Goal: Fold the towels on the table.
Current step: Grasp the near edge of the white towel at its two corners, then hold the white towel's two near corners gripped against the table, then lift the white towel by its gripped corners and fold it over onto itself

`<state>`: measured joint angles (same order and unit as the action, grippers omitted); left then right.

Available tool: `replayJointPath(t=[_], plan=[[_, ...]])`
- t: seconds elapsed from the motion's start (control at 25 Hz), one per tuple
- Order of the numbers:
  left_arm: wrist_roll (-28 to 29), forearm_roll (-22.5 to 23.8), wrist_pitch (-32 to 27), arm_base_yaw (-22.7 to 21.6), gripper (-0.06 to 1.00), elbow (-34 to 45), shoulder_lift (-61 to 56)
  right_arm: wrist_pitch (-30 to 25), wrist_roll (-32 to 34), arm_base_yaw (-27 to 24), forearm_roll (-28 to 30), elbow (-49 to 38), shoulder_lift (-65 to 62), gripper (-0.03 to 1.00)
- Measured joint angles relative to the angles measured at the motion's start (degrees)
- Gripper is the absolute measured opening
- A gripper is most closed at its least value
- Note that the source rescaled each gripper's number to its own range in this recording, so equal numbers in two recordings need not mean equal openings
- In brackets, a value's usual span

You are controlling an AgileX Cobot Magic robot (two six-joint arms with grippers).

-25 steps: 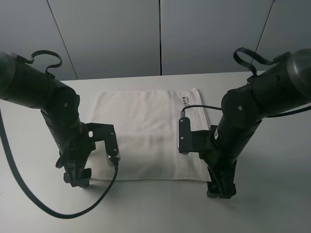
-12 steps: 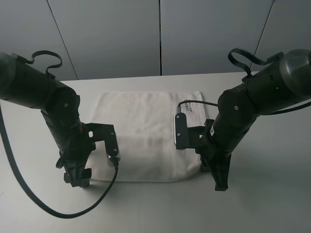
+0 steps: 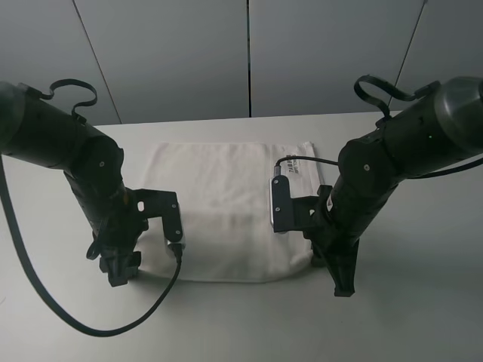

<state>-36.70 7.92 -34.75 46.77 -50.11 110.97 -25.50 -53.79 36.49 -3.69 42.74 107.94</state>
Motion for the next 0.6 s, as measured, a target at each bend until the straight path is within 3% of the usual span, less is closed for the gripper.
replayJointPath(t=[0.2, 0.28, 0.6], plan=[[0.28, 2.5, 1.58, 0.0, 0.12, 0.0, 0.0, 0.11, 1.14, 0.0, -0.11, 0.0, 0.0, 0.0], [0.75, 3.14, 1.85, 0.0, 0.01, 0.0, 0.0, 0.1, 1.88, 0.0, -0.11, 0.0, 0.0, 0.0], [0.98, 3.33, 0.85, 0.34, 0.0, -0.16, 0.0, 0.1, 2.14, 0.0, -2.07, 0.0, -0.53, 0.0]])
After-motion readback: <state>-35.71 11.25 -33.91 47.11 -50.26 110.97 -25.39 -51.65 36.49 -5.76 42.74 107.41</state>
